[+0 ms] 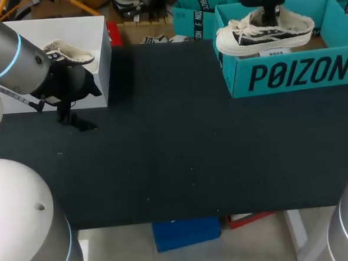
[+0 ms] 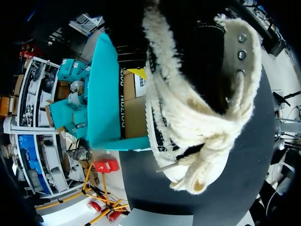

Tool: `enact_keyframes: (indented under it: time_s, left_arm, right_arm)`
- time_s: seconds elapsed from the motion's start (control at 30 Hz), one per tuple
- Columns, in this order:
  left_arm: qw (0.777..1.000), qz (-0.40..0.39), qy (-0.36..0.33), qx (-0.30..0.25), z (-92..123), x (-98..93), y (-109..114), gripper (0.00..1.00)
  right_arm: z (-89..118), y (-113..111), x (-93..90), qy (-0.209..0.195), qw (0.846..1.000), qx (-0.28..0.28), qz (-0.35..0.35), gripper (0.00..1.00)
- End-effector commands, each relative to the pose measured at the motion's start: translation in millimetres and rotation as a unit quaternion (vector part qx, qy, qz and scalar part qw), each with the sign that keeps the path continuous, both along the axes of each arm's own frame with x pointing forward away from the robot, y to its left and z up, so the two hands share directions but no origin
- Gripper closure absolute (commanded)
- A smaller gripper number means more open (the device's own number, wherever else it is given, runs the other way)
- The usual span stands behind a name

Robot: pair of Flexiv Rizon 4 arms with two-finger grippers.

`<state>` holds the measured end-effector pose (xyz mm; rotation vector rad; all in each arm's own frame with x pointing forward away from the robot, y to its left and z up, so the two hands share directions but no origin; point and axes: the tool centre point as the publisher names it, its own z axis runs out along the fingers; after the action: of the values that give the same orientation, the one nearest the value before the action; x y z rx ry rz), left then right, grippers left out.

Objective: Take the shoe out of the shoebox, open the shoe tongue, remove and reinsert the insole, then place the shoe into the shoebox

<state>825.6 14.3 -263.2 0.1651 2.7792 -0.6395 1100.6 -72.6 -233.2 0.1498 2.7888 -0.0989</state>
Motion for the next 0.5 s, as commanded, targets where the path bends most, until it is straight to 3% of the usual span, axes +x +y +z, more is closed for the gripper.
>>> enact_keyframes:
  time_s: [0.03,0.5]
  left_arm:
    - [1.0,0.0,-0.003,-0.001,-1.3,-0.8,0.6,0.0]
    - [1.0,0.0,-0.003,-0.001,-1.3,-0.8,0.6,0.0]
  right_arm:
    - [-0.3,-8.9,7.5,0.005,1.0,-0.004,-0.007,1.0]
    - [-4.2,-70.5,22.8,-0.008,1.0,0.017,-0.017,1.0]
